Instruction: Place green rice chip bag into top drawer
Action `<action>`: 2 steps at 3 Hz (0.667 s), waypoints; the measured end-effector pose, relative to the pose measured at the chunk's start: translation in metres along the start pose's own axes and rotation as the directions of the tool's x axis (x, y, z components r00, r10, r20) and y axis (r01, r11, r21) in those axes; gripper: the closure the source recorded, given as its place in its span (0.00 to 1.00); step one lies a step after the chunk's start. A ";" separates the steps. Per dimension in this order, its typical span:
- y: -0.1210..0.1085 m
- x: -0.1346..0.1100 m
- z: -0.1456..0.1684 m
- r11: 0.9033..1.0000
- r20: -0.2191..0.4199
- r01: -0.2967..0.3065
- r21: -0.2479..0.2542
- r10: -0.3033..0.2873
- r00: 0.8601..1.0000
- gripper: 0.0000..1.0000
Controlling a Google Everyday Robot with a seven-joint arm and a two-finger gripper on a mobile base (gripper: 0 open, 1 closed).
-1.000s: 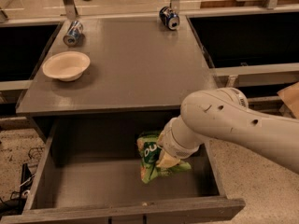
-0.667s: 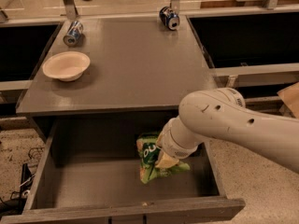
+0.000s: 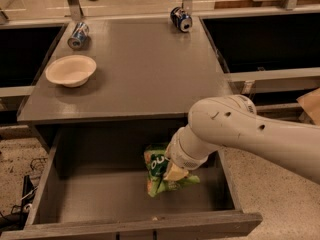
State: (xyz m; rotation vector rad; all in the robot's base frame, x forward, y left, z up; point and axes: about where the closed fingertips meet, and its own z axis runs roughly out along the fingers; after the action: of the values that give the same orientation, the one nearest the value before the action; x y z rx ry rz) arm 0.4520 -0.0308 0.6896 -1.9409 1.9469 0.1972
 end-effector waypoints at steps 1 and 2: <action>0.002 -0.003 0.005 1.000 0.011 0.001 -0.014 -0.001 1.000 1.00; 0.005 -0.007 0.011 0.999 0.020 0.005 -0.033 -0.004 1.000 1.00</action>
Offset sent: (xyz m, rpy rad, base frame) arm -0.0055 0.0187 -0.0174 0.0316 0.0563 0.0328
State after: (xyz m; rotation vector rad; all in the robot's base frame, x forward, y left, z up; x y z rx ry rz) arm 0.4485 -0.0199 0.6808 -1.9565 1.9385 0.2479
